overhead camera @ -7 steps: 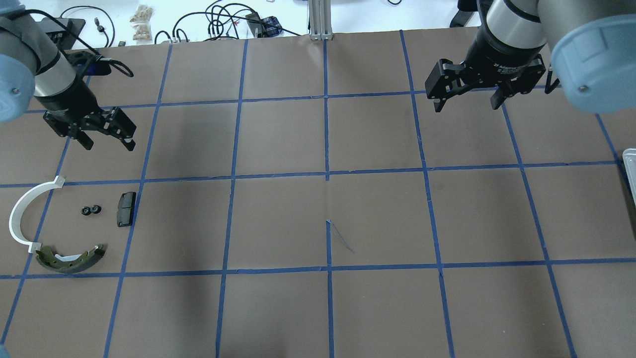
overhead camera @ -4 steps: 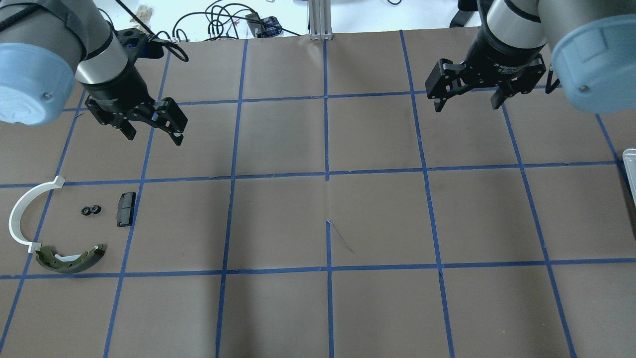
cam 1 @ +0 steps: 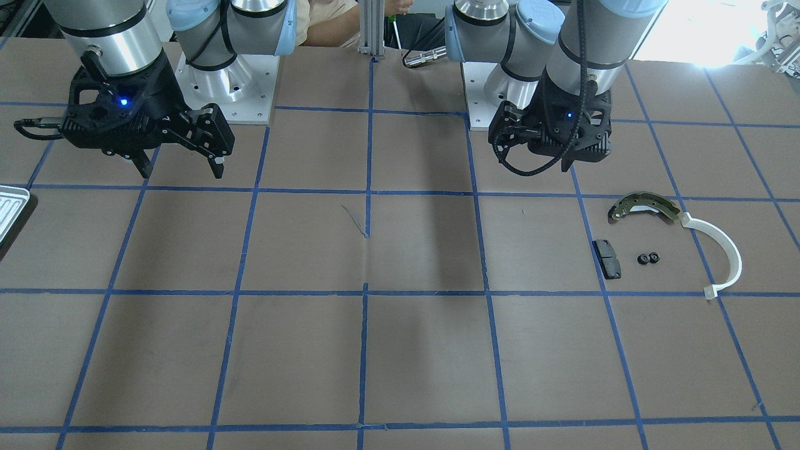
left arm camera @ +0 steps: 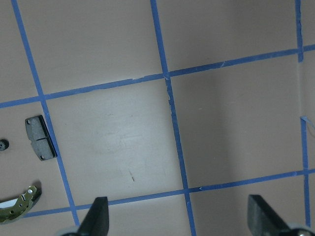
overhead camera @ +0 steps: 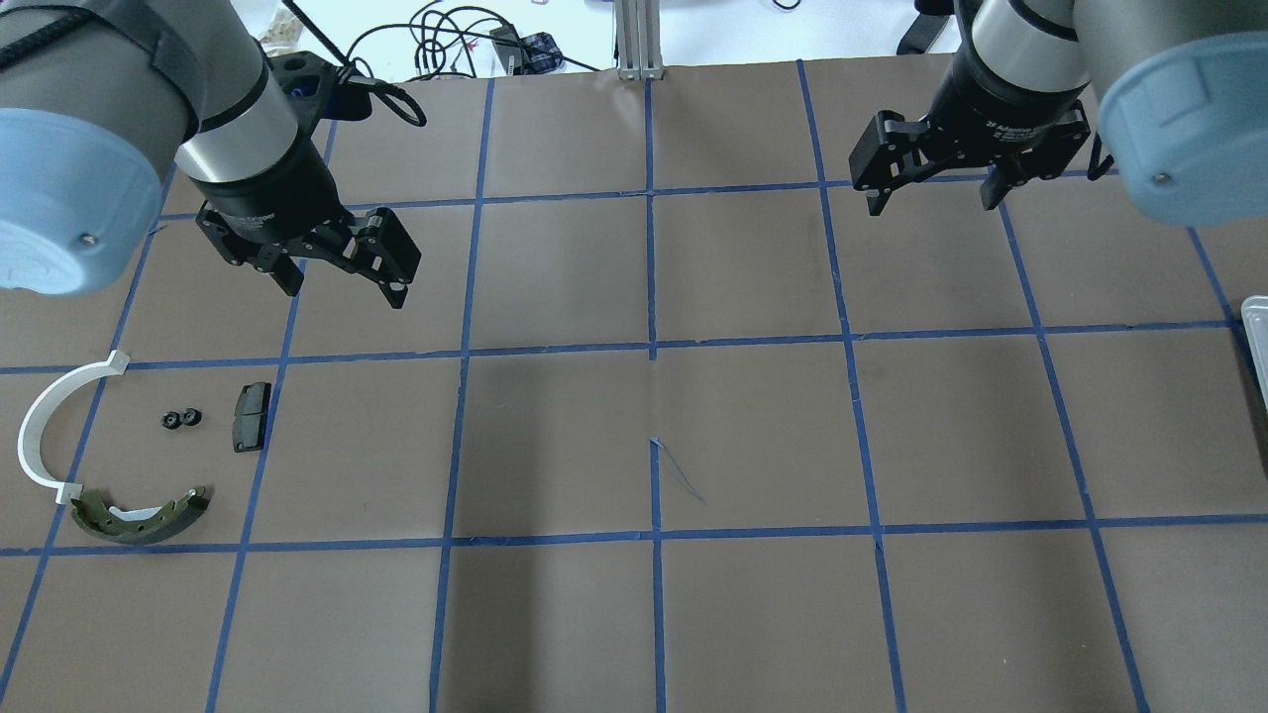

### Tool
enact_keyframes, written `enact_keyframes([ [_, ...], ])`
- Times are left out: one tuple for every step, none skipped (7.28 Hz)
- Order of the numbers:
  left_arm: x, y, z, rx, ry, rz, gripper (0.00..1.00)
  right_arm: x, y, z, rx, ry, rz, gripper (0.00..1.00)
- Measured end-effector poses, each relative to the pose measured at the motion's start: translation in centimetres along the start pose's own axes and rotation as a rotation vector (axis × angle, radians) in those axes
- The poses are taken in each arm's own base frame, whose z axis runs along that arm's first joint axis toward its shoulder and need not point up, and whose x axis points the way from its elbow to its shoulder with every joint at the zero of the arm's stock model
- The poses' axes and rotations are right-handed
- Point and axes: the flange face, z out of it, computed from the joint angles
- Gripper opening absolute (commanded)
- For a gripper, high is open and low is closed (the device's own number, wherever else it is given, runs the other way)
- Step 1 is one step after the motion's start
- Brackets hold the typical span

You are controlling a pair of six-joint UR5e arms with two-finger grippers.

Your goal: Place bearing gear from tray to pile

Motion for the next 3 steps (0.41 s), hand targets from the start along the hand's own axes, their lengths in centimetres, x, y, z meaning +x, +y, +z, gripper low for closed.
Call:
enact_keyframes([
  [0.15, 0.32, 0.29, -0.001, 0.014, -0.003, 1.0, 0.0, -0.01, 0.04, -0.001, 0.0, 0.0, 1.0],
  [0.2, 0.5, 0.73, -0.004, 0.026, -0.005, 1.0, 0.0, -0.01, 0.07, -0.001, 0.0, 0.0, 1.0],
  [0.15, 0.62, 0.88, -0.005, 0.029, -0.007, 1.0, -0.01, -0.01, 0.08, -0.001, -0.001, 0.0, 1.0],
])
